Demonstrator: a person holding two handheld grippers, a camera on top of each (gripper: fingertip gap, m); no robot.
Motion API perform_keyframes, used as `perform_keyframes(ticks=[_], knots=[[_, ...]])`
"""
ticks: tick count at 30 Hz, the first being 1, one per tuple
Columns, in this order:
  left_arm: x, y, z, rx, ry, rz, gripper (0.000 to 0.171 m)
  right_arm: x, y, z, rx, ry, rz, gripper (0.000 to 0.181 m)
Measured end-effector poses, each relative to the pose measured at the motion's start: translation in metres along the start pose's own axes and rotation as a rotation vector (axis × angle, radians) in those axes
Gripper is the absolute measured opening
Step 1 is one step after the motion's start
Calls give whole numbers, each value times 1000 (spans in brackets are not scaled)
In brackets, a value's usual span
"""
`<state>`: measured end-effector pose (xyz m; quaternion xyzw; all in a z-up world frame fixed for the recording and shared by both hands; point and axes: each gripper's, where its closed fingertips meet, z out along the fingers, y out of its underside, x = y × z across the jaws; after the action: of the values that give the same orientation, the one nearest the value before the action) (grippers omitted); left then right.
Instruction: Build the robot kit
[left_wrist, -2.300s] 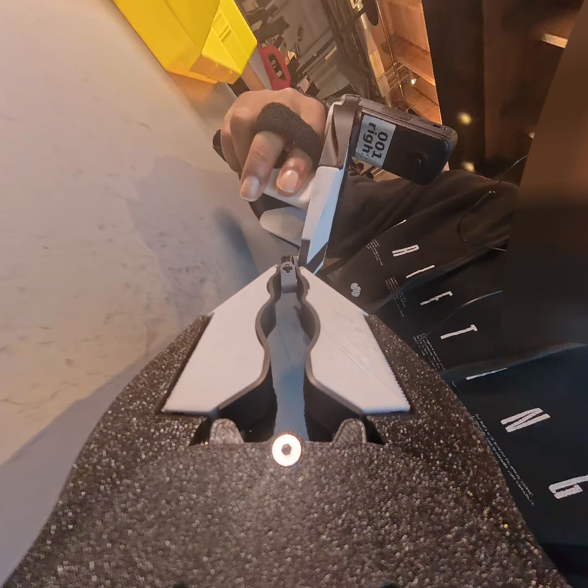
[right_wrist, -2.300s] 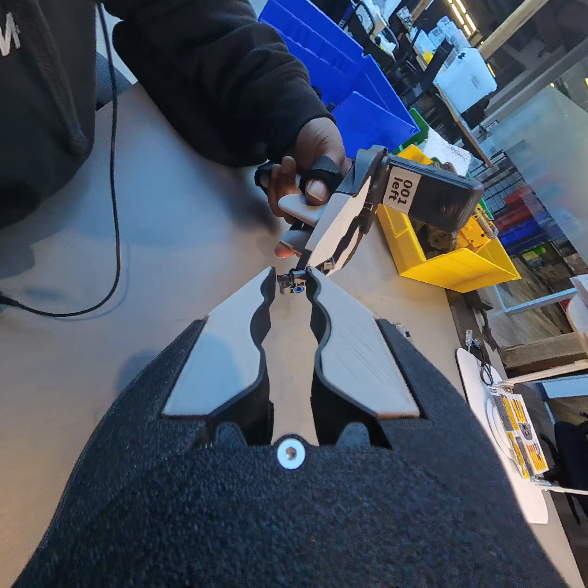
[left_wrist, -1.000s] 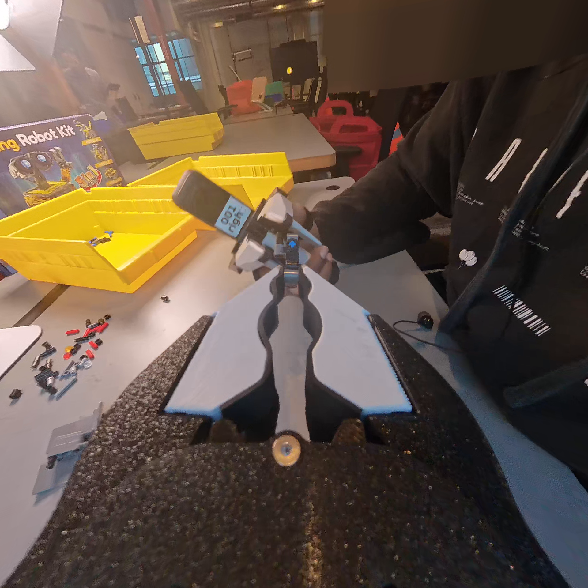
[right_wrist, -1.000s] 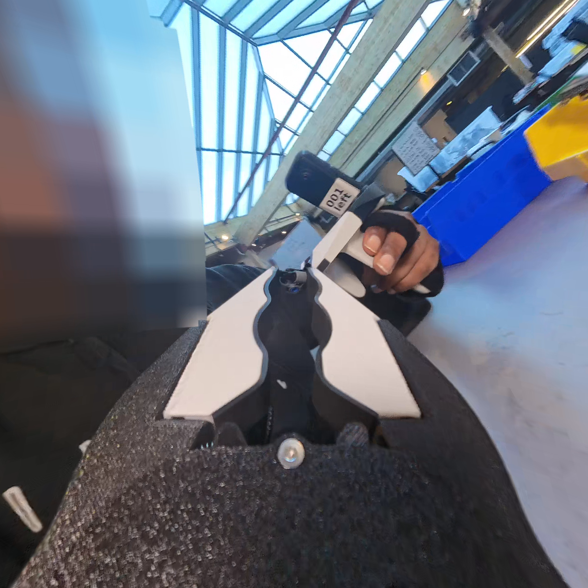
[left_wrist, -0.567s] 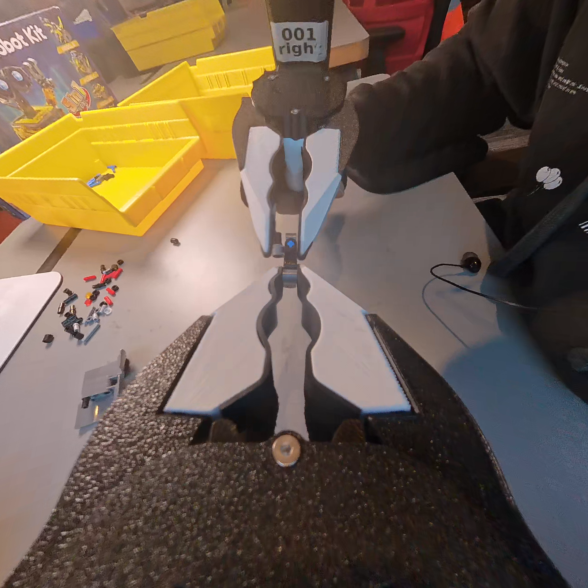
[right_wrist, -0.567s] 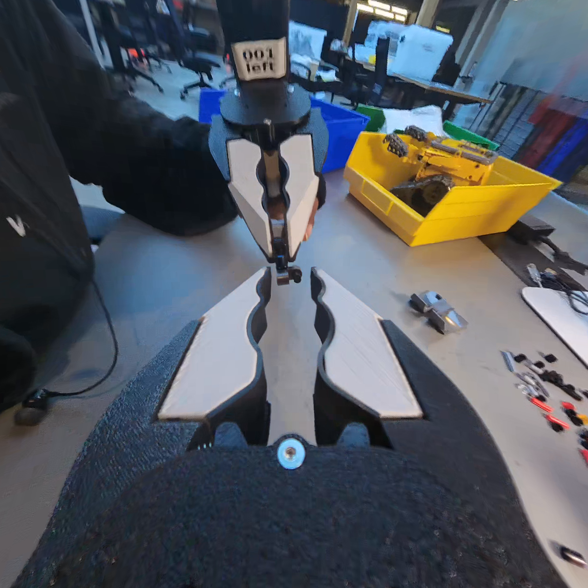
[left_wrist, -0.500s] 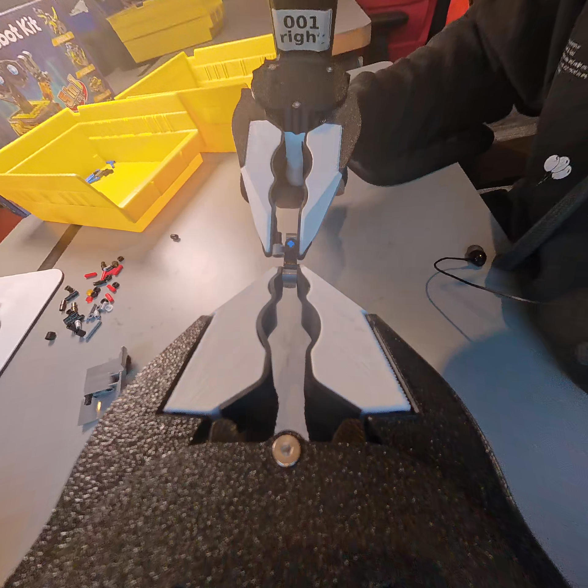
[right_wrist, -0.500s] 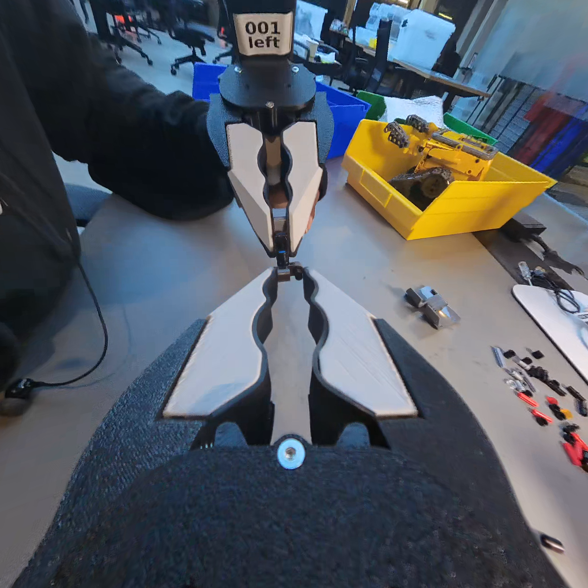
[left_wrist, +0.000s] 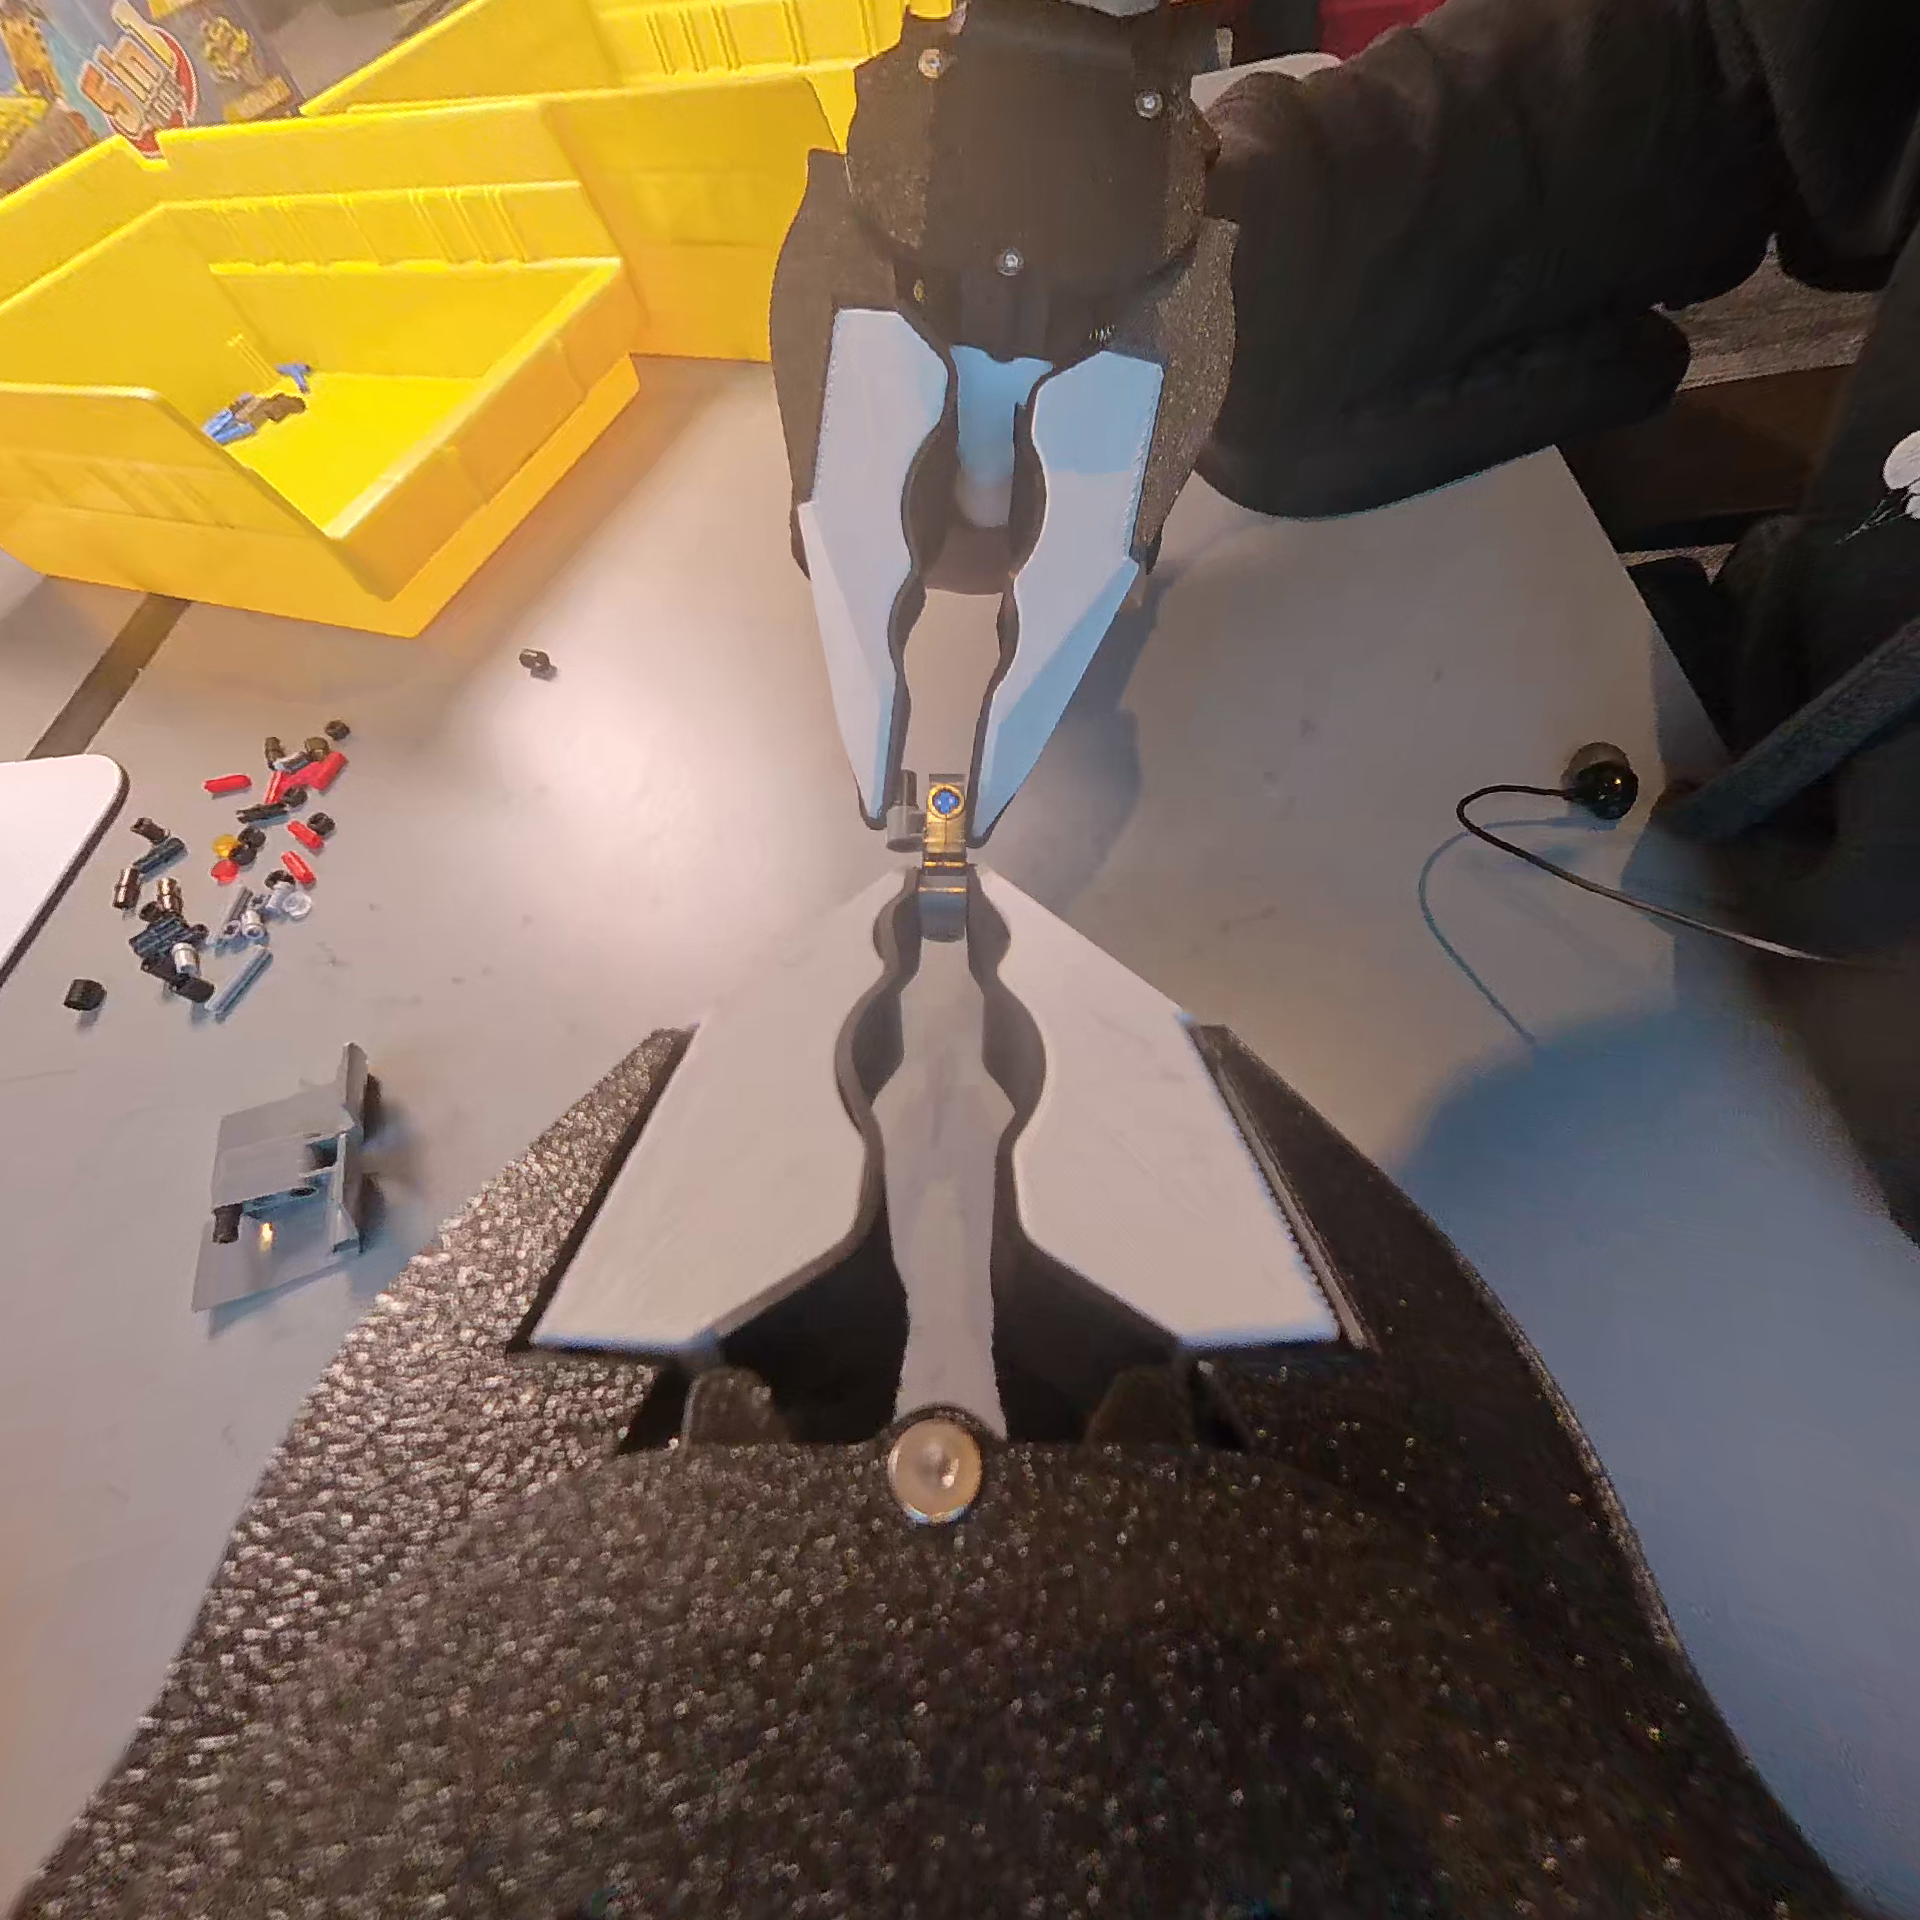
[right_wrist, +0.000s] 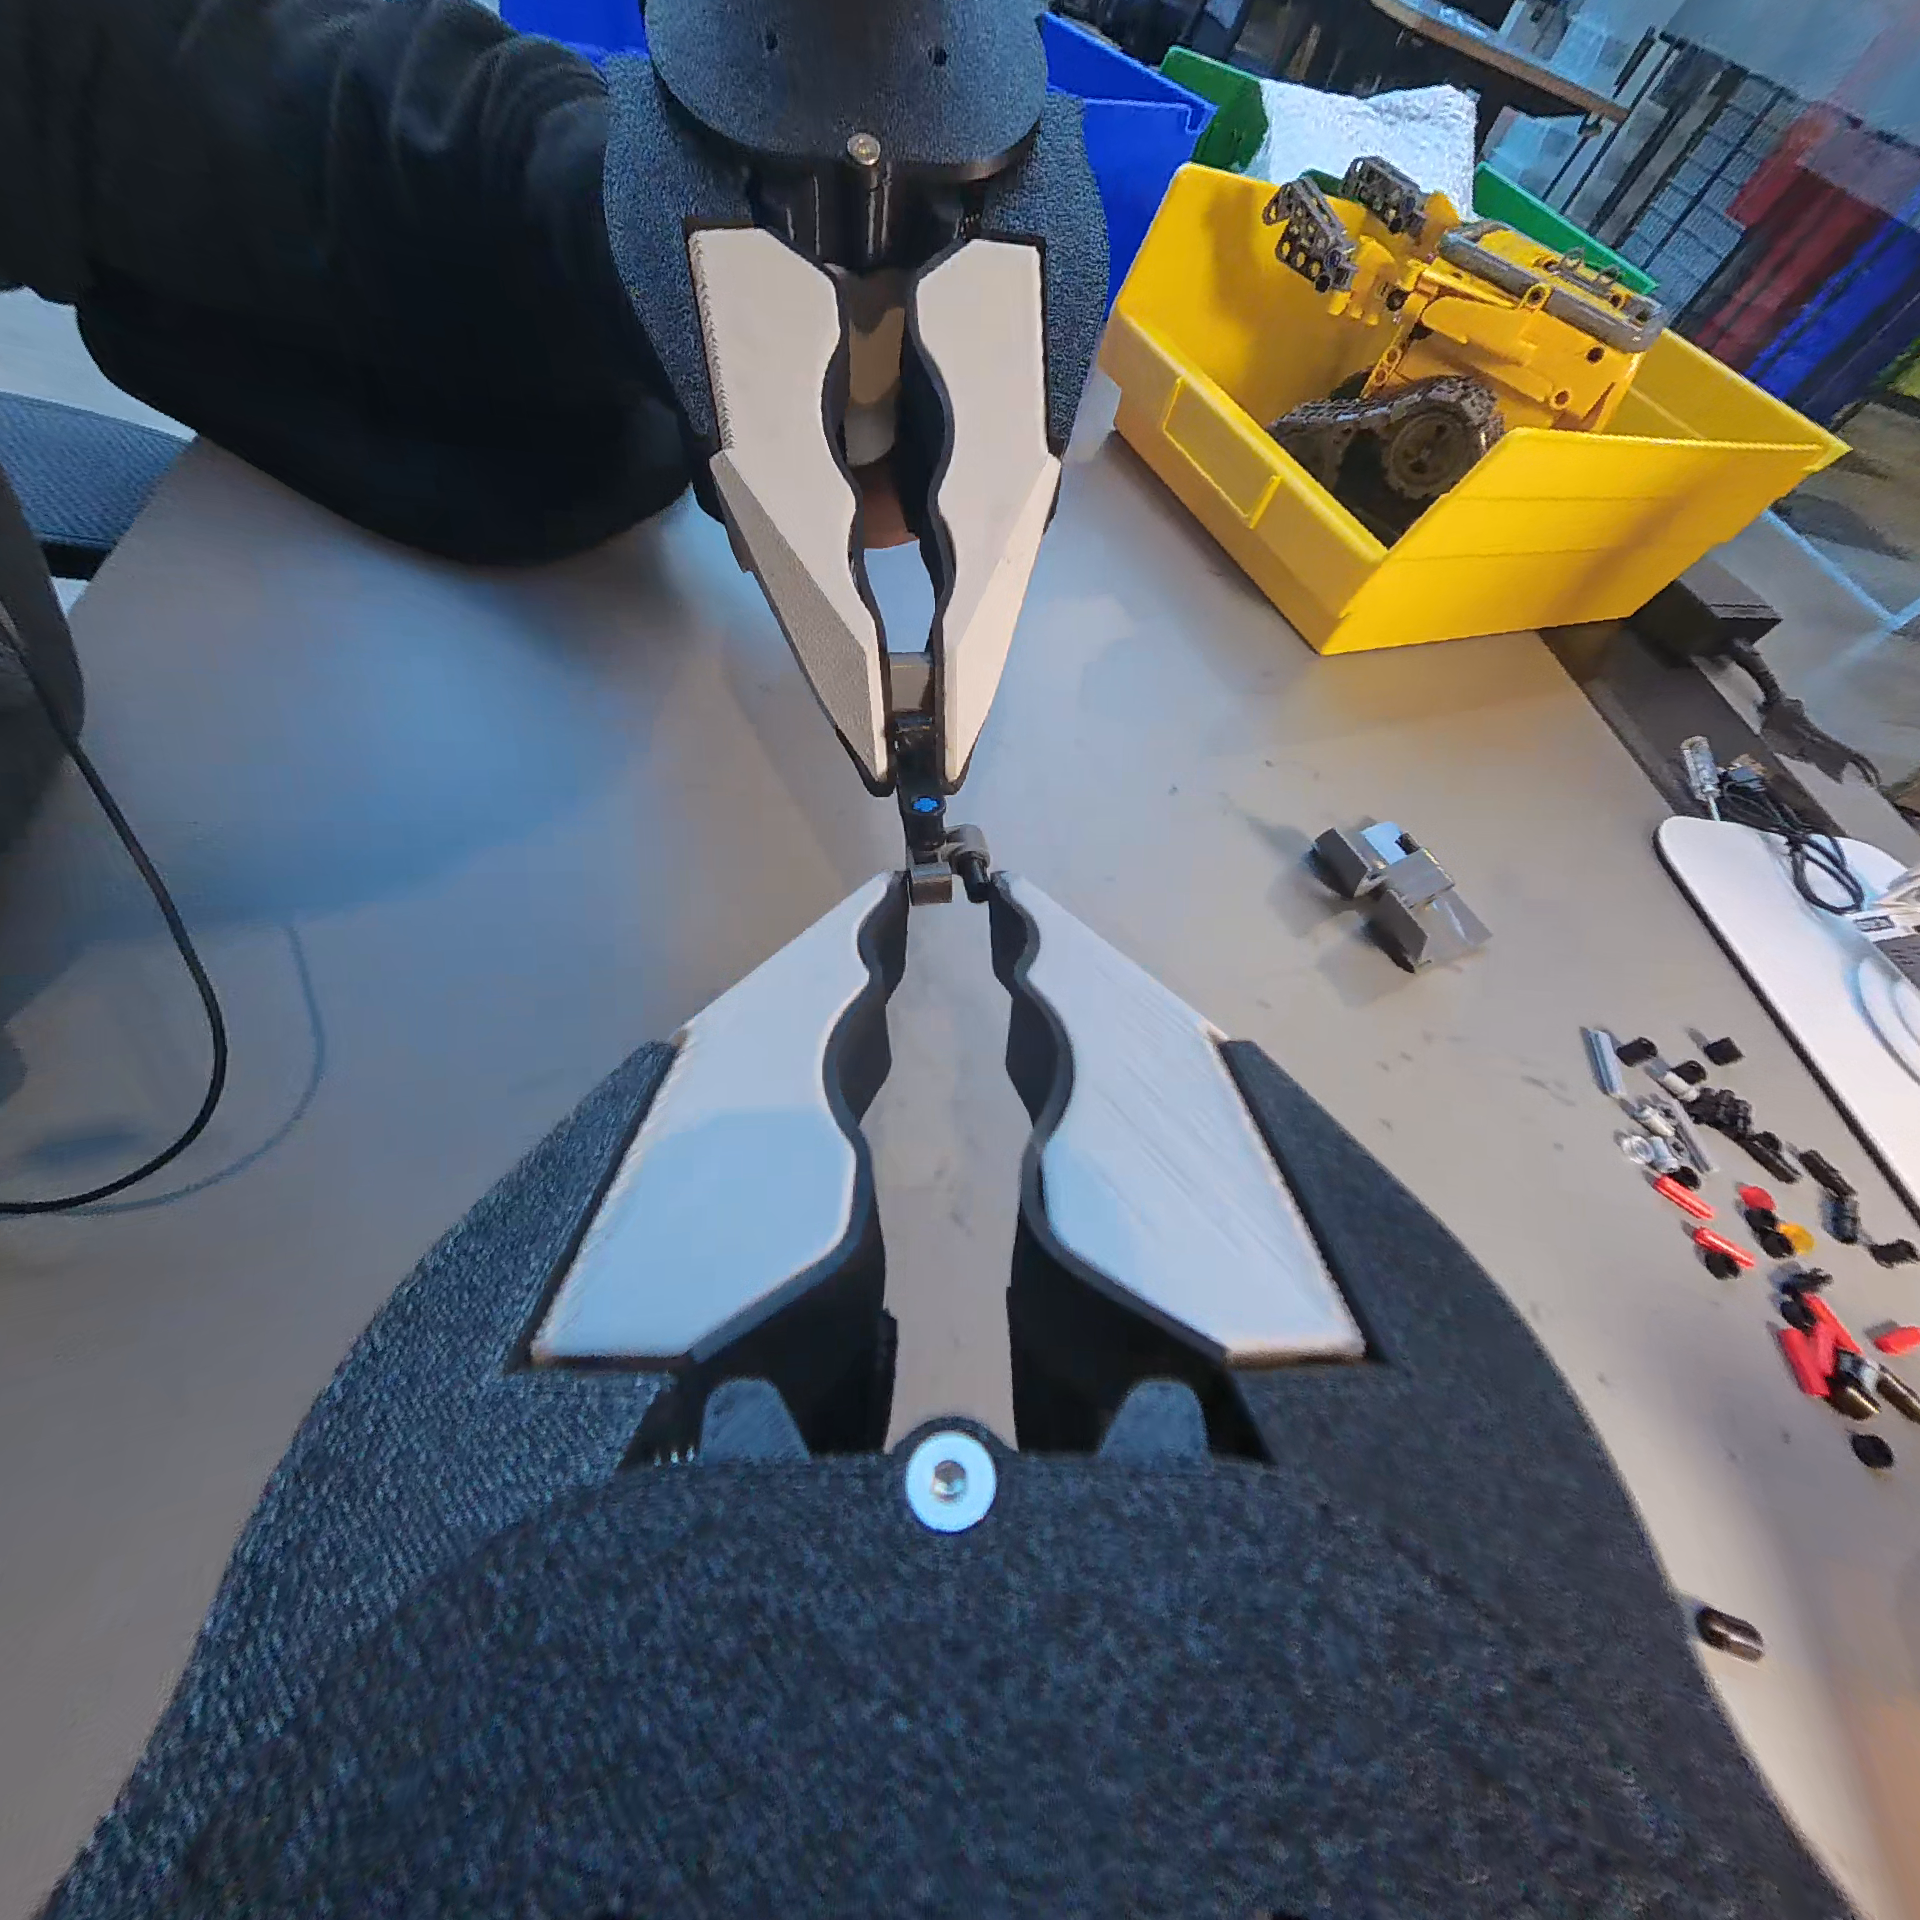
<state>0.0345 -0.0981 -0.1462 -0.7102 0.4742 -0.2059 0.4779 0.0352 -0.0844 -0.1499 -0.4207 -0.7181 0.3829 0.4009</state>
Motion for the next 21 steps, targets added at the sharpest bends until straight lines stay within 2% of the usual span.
perform_keyframes(ticks=[9, 18, 19, 20, 21], knots=[[-3, 8, 4, -13, -6, -14, 7, 0, 9, 4, -50, -2, 23, 14], [0, 23, 10, -94, 21, -44, 7, -4, 27, 10, -135, -19, 28, 14], [-2, 26, 9, -107, 15, -46, 7, -2, 31, 10, -156, -9, 22, 12], [-2, 28, 9, -118, 16, -50, 6, 1, 36, 10, -180, 7, 10, 0], [-2, 30, 8, -128, 22, -58, 7, 3, 40, 9, -199, 19, -1, 0]])
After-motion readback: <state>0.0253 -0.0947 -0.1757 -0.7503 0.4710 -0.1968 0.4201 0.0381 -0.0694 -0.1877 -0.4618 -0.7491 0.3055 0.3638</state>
